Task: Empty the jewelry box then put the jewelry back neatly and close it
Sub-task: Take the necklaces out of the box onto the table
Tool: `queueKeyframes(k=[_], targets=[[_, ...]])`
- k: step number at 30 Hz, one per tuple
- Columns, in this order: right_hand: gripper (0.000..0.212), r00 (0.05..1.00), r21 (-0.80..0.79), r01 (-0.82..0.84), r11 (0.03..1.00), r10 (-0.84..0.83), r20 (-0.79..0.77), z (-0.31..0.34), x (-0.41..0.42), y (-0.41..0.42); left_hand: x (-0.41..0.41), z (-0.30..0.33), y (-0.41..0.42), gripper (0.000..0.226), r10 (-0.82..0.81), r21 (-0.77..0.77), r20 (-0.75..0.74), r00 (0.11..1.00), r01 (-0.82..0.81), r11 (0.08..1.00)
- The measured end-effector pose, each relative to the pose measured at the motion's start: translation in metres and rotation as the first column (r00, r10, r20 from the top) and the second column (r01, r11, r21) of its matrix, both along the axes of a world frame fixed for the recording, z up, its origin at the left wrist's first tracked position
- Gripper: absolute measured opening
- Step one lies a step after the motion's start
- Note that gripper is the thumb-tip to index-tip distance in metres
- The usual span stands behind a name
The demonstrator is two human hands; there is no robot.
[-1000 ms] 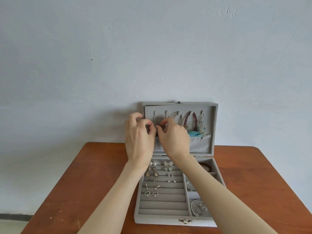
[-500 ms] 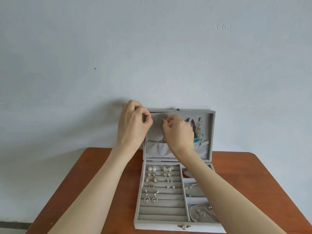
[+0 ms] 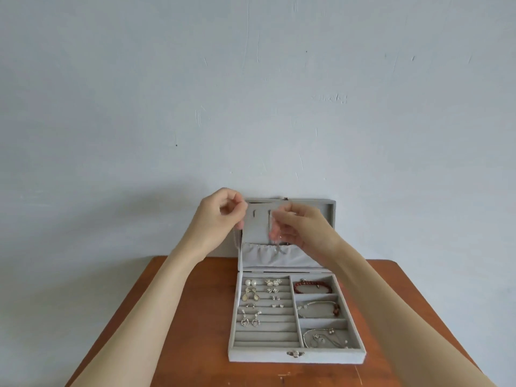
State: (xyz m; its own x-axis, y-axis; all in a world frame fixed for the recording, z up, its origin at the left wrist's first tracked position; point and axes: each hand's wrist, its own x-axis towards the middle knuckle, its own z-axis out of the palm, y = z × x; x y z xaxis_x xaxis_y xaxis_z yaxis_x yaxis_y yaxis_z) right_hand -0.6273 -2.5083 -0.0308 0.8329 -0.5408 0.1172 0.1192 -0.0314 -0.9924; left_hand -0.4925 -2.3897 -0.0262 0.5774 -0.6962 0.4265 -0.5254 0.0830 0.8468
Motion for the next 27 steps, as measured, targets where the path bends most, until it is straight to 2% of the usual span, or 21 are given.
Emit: queueKeyframes(k=[3, 5, 8, 11, 14, 16, 19, 21, 22, 25, 27], targets=[[0.013, 0.986, 0.069, -0.128, 0.989, 0.134, -0.095, -0.007, -0.017, 0.012, -0.003, -0.01, 0.028, 0.016, -0.018, -0.011, -0.15, 0.989, 0.017, 1.0], [0.008, 0.978, 0.134, -0.147, 0.98, 0.164, -0.127, -0.011, -0.027, 0.018, -0.003, -0.015, 0.044, 0.018, -0.008, -0.024, -0.254, 0.967, 0.003, 1.0], [0.007, 0.981, 0.199, -0.107, 0.974, 0.136, -0.137, -0.013, -0.039, 0.026, -0.003, -0.021, 0.064, 0.017, 0.017, 0.032, -0.241, 0.97, -0.009, 0.999], [0.011, 0.982, 0.176, -0.068, 0.982, 0.097, -0.16, -0.01, -0.046, 0.034, -0.005, -0.027, 0.079, 0.014, 0.028, 0.136, -0.223, 0.974, 0.002, 0.991], [0.015, 0.98, 0.063, -0.067, 0.996, 0.078, -0.186, -0.002, -0.05, 0.043, -0.008, -0.036, 0.091, 0.012, 0.067, 0.321, -0.107, 0.992, -0.029, 0.947], [0.017, 0.971, -0.083, -0.086, 0.993, 0.064, -0.232, 0.006, -0.051, 0.052, -0.01, -0.045, 0.098, 0.011, 0.068, 0.407, -0.058, 0.996, -0.039, 0.912], [0.026, 0.957, -0.333, -0.091, 0.939, -0.01, -0.289, 0.02, -0.047, 0.069, -0.016, -0.055, 0.104, 0.013, 0.012, 0.473, -0.049, 0.999, 0.013, 0.881], [0.02, 0.956, -0.435, -0.095, 0.895, -0.04, -0.292, 0.028, -0.042, 0.079, -0.029, -0.055, 0.104, 0.02, -0.056, 0.411, -0.106, 0.993, 0.095, 0.907], [0.017, 0.956, -0.46, -0.103, 0.882, -0.04, -0.29, 0.031, -0.04, 0.084, -0.037, -0.054, 0.102, 0.021, -0.096, 0.326, -0.19, 0.977, 0.155, 0.933], [0.009, 0.962, -0.483, -0.127, 0.866, -0.011, -0.272, 0.038, -0.036, 0.091, -0.061, -0.05, 0.096, 0.027, -0.249, 0.041, -0.473, 0.845, 0.304, 0.952], [0.006, 0.967, -0.461, -0.124, 0.879, 0.002, -0.255, 0.039, -0.036, 0.092, -0.068, -0.051, 0.094, 0.032, -0.322, -0.058, -0.562, 0.762, 0.352, 0.934]])
